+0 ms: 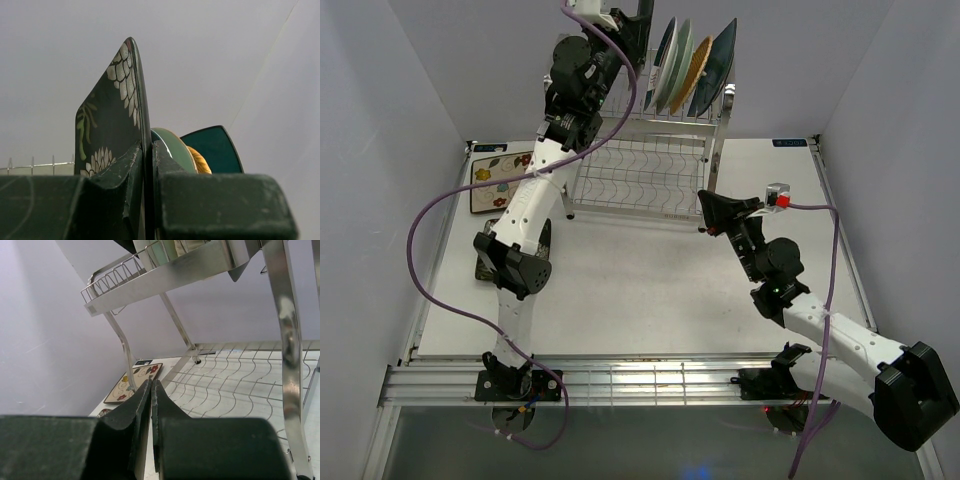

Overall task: Load the plates into the dish rack
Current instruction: Insert the plate into the dish rack.

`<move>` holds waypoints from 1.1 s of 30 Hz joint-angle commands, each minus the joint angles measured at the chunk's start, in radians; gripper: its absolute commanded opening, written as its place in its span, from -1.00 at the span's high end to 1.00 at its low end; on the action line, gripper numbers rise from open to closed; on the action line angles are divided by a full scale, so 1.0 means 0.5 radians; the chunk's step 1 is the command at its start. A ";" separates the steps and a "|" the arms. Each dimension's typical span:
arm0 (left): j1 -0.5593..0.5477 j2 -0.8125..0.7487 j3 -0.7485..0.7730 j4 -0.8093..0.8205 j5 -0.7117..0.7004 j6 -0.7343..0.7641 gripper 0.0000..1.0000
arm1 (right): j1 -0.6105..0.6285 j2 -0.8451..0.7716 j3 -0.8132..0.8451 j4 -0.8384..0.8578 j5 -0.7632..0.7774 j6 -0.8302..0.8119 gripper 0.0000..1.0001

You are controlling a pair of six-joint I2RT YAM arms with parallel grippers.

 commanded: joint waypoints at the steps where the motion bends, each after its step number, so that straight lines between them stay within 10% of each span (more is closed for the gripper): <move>1: -0.008 -0.139 0.112 0.289 0.018 -0.025 1.00 | -0.012 -0.024 -0.010 0.056 0.042 -0.005 0.83; 33: 0.035 -0.093 -0.158 0.326 0.048 -0.032 1.00 | -0.012 -0.291 -0.173 -0.033 0.189 -0.101 0.82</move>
